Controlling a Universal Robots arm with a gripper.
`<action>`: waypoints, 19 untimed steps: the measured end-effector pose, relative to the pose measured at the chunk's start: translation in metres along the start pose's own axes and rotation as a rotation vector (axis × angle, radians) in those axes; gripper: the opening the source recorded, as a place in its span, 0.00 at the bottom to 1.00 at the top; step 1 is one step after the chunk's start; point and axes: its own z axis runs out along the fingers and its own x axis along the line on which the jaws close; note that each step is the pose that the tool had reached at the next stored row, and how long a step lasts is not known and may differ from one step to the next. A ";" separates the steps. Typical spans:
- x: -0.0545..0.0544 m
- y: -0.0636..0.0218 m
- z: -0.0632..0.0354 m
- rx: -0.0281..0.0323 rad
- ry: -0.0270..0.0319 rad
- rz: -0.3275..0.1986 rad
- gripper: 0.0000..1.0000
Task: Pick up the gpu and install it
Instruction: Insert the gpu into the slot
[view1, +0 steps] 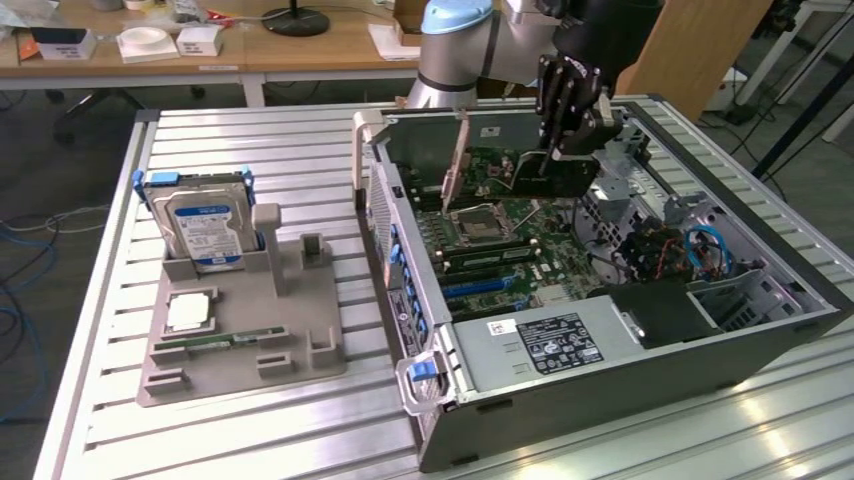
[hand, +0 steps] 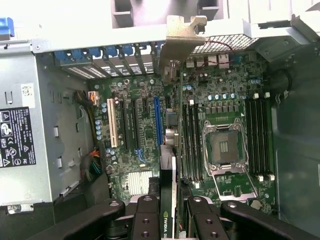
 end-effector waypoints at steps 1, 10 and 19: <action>0.000 0.0000 0.0000 -0.0001 -0.0001 0.000 0.26; 0.000 0.0003 0.0052 0.0555 -0.0061 -0.004 0.26; -0.001 0.0002 0.0139 0.0558 -0.0056 -0.077 0.26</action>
